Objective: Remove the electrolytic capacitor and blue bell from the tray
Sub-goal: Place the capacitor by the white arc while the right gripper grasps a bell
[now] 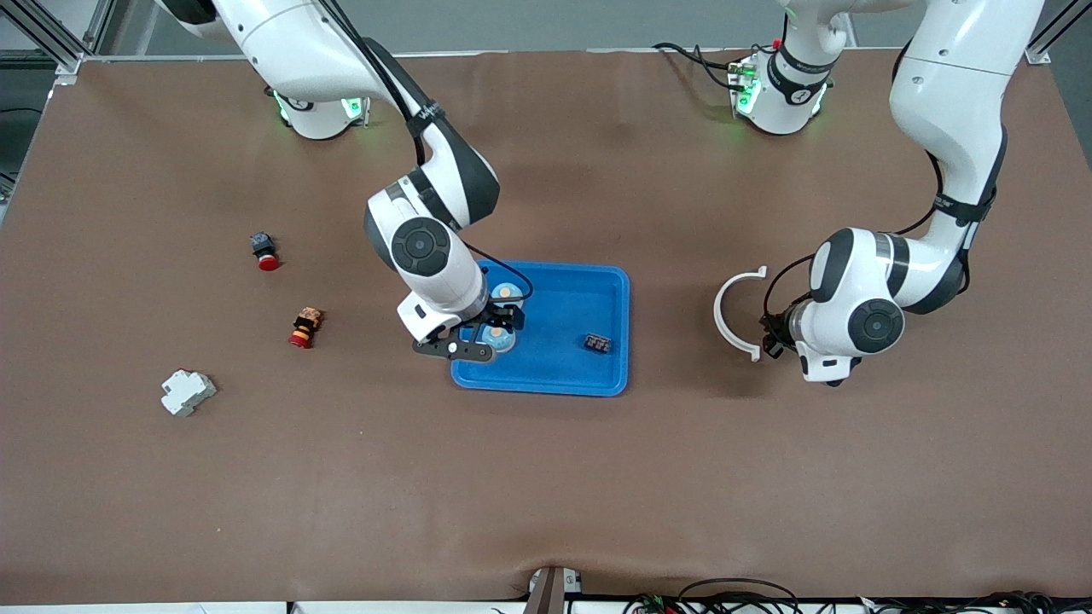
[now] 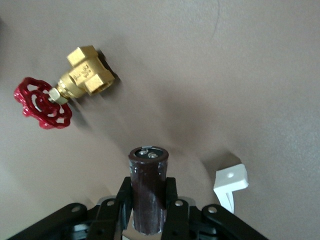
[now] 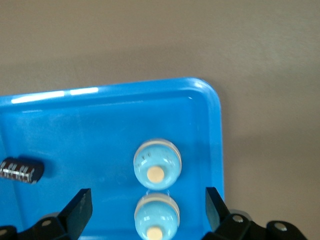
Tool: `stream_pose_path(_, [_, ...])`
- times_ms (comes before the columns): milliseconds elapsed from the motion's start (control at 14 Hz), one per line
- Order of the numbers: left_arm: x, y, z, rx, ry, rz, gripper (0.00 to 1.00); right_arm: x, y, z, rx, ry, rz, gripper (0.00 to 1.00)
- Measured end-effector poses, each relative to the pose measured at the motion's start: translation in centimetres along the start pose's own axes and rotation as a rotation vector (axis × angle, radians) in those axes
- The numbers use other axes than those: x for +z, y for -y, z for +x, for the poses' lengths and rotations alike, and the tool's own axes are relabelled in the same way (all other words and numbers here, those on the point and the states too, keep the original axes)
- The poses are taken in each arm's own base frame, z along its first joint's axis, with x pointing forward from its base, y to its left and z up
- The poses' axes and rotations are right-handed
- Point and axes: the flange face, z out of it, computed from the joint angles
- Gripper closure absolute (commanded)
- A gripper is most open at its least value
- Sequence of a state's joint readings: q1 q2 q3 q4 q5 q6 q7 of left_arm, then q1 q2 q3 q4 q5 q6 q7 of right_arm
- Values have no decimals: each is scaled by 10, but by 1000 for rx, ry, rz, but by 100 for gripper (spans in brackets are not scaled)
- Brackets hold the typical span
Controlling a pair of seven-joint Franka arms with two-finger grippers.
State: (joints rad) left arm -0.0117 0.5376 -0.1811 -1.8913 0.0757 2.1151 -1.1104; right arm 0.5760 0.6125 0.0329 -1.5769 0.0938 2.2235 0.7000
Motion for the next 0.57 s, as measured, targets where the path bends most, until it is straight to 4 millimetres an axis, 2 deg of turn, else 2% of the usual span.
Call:
stream_pose_path(214, [2,-2,-2,4,1,3,0,28,0,5,-7,-22,2,0])
stream_pose_path(356, [-10,-4,0,2,-11,-15,0,44,-2,7,-37,-36,-34,0])
stream_pose_path(427, [-24,-5,2,5,-21,-28,0,49,-3,7,-46,-39,-47,0])
stream_pose_path(570, [-68,-6,4,39,-46,-52,0,54,-3,6,-52,-37,-53,0])
